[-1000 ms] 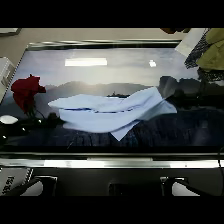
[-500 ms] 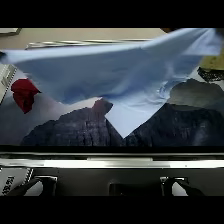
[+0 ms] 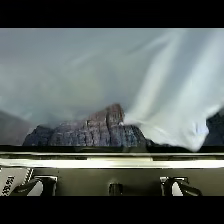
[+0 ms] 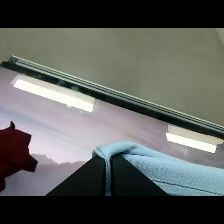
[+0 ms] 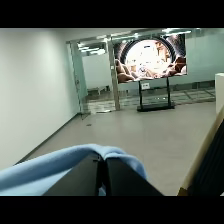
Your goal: Fold the clothes and pants, and hang the long-sleeved shirts on hangers.
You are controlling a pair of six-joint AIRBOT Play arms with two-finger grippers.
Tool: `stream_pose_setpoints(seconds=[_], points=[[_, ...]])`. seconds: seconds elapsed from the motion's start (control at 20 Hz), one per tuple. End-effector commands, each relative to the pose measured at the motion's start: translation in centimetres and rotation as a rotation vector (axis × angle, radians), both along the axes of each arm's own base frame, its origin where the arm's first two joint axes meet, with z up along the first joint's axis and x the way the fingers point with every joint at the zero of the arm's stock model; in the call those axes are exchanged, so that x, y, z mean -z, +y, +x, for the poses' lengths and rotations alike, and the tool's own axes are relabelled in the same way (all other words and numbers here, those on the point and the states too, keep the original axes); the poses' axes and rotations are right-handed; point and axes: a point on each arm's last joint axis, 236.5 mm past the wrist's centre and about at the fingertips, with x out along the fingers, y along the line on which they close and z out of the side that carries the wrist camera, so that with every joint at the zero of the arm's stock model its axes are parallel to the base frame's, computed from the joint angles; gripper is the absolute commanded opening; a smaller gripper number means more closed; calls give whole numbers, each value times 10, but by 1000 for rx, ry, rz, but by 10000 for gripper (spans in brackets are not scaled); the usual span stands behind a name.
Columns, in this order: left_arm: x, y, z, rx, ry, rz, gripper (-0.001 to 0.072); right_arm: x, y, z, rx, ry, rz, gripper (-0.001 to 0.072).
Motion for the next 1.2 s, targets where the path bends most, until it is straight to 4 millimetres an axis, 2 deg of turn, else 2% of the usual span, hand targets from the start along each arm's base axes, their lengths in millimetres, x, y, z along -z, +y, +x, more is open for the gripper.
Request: stream_pose_setpoints(seconds=[0.0, 0.05, 0.1, 0.15, 0.35, 0.5, 0.6, 0.7, 0.85, 1.0, 1.1, 1.15], points=[[20, 17, 12, -56, 75, -6, 15, 21, -10, 26, -17, 102, 93, 29], [38, 20, 29, -47, 130, -7, 15, 49, -12, 53, -43, 220, 117, 29], [61, 23, 50, -27, 195, -3, 15, 86, -15, 86, -74, 363, 145, 29], [90, 26, 73, -3, 277, 5, 15, 123, -19, 116, -106, 498, 180, 29], [233, 35, 164, 59, 606, -37, 16, 294, -36, 229, -205, 1002, 298, 30], [333, 24, 226, 104, 744, -59, 16, 423, -25, 303, -225, 1219, 251, 30], [390, 12, 260, 127, 778, -59, 16, 491, -17, 345, -188, 1262, 231, 29], [435, 0, 286, 144, 782, -54, 16, 537, -4, 381, -176, 1234, 222, 29], [479, -16, 305, 162, 789, -50, 16, 576, 17, 411, -169, 1191, 223, 30], [506, -27, 302, 175, 845, -59, 18, 599, 35, 417, -181, 1201, 214, 31], [512, -28, 295, 178, 878, -62, 29, 603, 38, 414, -190, 1223, 213, 38], [510, -25, 292, 177, 894, -65, 76, 603, 36, 410, -194, 1238, 215, 85]])
